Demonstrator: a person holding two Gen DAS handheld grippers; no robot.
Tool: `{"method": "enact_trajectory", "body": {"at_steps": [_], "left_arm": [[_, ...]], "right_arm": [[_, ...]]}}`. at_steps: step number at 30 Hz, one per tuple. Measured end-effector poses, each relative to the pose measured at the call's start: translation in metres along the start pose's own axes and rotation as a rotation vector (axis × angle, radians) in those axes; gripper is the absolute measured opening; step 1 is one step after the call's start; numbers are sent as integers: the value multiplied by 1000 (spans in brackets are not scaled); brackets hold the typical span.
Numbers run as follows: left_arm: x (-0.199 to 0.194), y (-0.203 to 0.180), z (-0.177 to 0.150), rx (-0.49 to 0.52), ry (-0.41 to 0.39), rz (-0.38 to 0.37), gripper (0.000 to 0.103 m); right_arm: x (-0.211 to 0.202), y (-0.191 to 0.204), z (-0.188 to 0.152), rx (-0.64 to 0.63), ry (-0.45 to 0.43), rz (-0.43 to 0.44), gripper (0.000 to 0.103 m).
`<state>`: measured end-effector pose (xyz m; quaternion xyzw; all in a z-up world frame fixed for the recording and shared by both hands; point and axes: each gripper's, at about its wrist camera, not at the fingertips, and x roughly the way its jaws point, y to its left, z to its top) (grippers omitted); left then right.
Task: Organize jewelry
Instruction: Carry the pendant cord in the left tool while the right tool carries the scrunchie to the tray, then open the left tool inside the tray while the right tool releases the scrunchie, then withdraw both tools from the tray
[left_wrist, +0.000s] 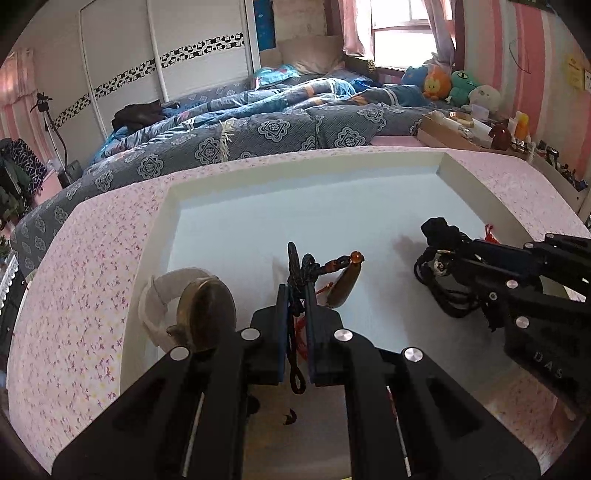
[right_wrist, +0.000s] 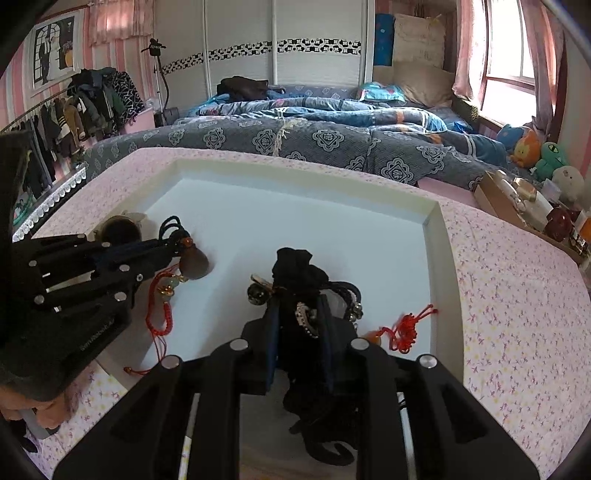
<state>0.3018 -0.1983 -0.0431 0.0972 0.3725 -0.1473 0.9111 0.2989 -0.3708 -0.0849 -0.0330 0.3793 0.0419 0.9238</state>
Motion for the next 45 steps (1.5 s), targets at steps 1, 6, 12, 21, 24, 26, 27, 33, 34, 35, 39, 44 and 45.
{"method": "enact_trajectory", "body": {"at_steps": [1, 6, 12, 21, 24, 26, 27, 33, 34, 35, 39, 44, 45], "left_arm": [[0, 0, 0, -2, 1, 0, 7], [1, 1, 0, -6, 5, 9, 14], [-1, 2, -1, -5, -1, 19, 44], [-9, -5, -2, 15, -20, 12, 71], [-15, -3, -1, 1, -30, 7, 77], [-21, -2, -2, -5, -35, 5, 82], [-25, -1, -3, -5, -38, 2, 83], [-65, 6, -16, 0, -86, 3, 93], [-74, 8, -21, -9, -103, -1, 95], [-80, 10, -24, -14, -111, -4, 96], [-108, 16, -43, -36, -157, 2, 96], [-139, 22, -70, -71, -207, 40, 100], [-145, 21, -76, -69, -225, 63, 100]], "right_arm": [[-1, 0, 0, 3, -1, 1, 21], [-2, 0, 0, 10, -3, 11, 23], [-7, -2, 2, 13, -12, 22, 40], [-20, -2, 8, 10, -42, 26, 60], [-28, -6, 11, 30, -57, 18, 66], [-36, -9, 12, 39, -72, 9, 70], [-40, -11, 12, 45, -79, 6, 72], [-67, -20, 4, 71, -101, -24, 79], [-72, -21, 1, 73, -106, -29, 82], [-77, -22, -2, 74, -115, -32, 88], [-92, -22, -15, 79, -130, -45, 89], [-108, -17, -39, 94, -137, -66, 89], [-111, -16, -44, 98, -138, -67, 89]]}}
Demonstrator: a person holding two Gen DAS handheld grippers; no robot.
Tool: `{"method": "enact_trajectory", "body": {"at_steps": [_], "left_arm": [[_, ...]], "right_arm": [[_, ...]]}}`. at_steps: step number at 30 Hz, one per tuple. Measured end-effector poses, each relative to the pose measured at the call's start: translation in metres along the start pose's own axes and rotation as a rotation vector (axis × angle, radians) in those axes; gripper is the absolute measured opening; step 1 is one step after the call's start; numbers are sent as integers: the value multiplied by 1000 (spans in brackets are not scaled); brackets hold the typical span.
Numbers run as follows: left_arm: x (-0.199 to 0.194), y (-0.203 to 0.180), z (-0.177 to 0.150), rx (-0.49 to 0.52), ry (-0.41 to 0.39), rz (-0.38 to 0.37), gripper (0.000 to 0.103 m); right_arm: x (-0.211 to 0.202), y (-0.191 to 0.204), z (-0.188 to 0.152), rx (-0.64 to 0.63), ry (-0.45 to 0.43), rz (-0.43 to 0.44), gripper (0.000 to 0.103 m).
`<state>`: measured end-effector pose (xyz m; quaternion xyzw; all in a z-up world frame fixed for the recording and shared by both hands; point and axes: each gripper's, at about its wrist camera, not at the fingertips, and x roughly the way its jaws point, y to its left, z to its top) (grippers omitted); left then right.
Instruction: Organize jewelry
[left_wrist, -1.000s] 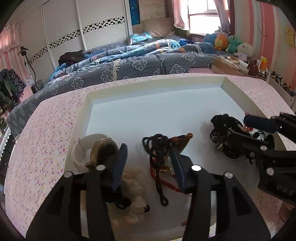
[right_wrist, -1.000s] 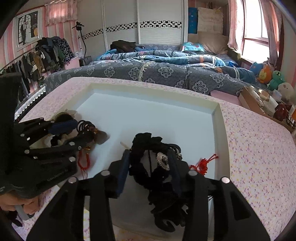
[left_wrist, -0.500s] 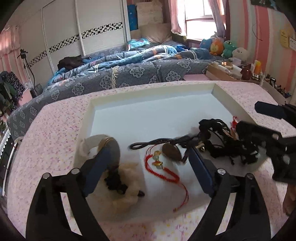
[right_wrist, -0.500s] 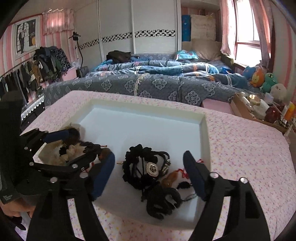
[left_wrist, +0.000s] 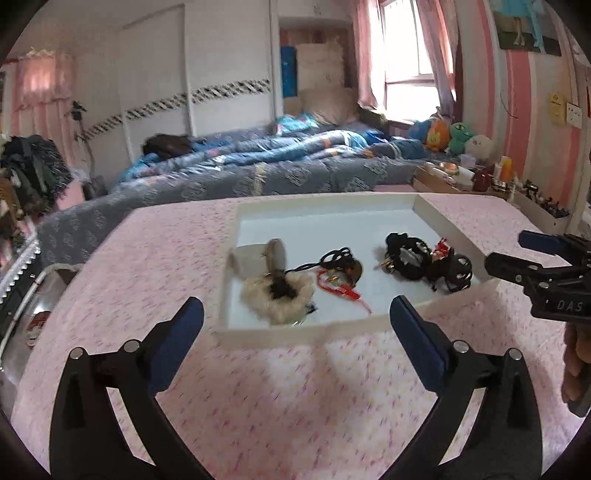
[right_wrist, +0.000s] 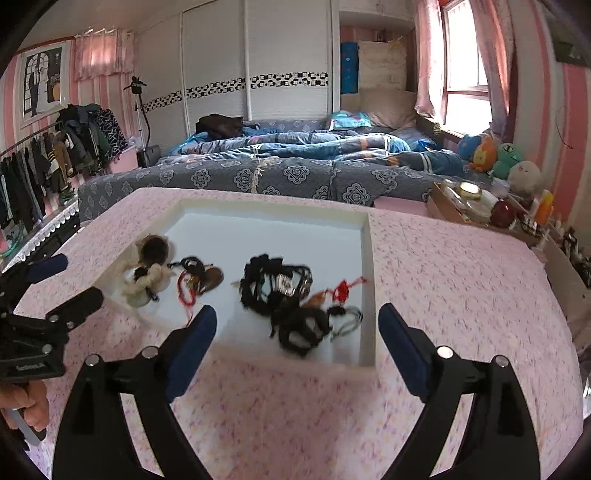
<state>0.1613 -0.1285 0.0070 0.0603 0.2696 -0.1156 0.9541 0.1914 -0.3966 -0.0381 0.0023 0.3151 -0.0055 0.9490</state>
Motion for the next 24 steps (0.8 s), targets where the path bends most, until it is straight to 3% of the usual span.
{"method": "enact_trajectory", "body": {"at_steps": [4, 14, 24], "left_arm": [[-19, 0, -19, 32, -25, 52, 100], [-34, 37, -38, -130, -81, 96, 100], [-44, 23, -39, -59, -135, 103, 100]], "right_arm": [[-13, 2, -20, 19, -24, -11, 89], [-39, 6, -58, 33, -107, -68, 89], [-54, 1, -70, 70, -164, -103, 92]]}}
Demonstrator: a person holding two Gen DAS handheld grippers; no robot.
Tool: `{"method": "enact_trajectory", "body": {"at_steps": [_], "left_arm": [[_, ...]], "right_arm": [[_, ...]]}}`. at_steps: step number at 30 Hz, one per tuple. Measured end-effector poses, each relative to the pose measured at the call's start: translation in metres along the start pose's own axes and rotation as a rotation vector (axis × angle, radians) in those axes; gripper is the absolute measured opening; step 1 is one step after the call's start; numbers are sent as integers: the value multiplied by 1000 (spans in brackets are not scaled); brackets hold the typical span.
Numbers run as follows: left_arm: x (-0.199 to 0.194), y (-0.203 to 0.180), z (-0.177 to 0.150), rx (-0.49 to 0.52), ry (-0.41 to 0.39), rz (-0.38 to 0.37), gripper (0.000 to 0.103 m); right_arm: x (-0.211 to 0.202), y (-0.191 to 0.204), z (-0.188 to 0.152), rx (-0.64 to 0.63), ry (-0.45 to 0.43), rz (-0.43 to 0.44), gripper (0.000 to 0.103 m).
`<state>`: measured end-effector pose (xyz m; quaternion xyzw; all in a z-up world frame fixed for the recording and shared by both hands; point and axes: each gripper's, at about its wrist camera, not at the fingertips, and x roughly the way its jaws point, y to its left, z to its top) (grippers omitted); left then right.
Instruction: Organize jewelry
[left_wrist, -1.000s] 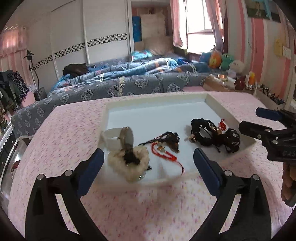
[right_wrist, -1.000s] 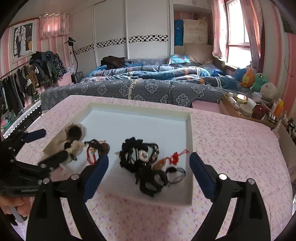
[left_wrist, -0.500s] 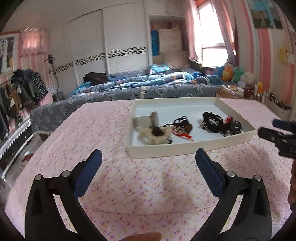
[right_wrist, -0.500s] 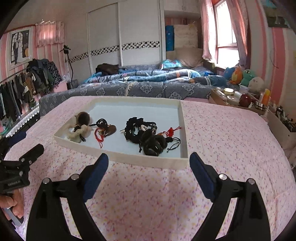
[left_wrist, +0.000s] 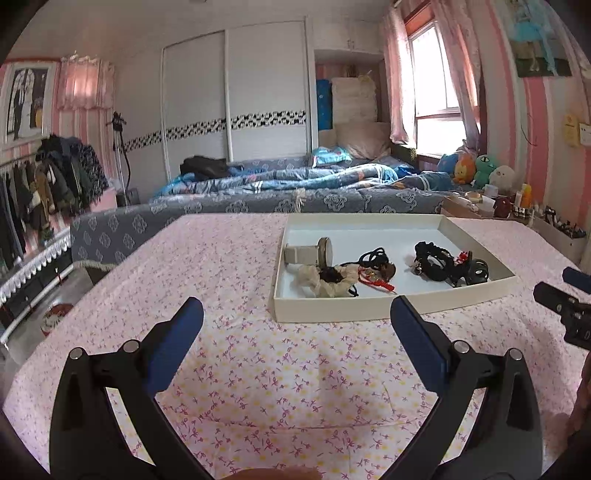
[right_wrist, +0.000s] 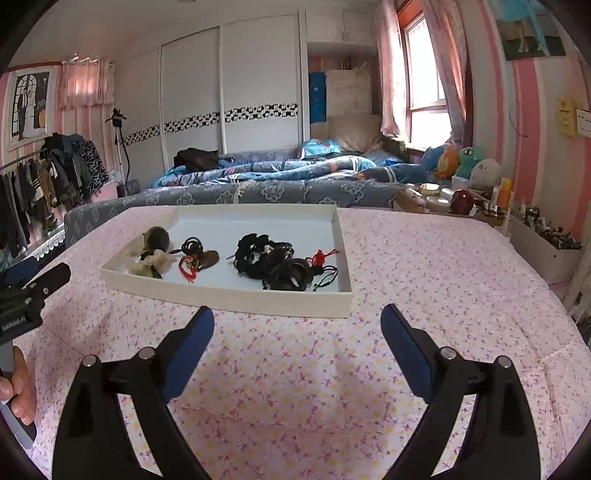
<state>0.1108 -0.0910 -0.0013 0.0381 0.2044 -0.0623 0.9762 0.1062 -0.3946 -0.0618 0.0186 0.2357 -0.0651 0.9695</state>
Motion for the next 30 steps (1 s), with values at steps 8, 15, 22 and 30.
{"method": "enact_trajectory", "body": {"at_steps": [8, 15, 22, 30], "left_arm": [[-7, 1, 1, -3, -41, -20, 100], [-12, 2, 1, -12, -64, -13, 100], [-13, 1, 1, -14, -74, -11, 100], [-12, 0, 0, -13, -77, -10, 100]], "right_arm": [[3, 1, 2, 0, 10, -9, 92], [3, 1, 2, -2, 9, -10, 92], [4, 0, 2, -5, 9, -10, 92], [4, 1, 2, -5, 8, -10, 92]]}}
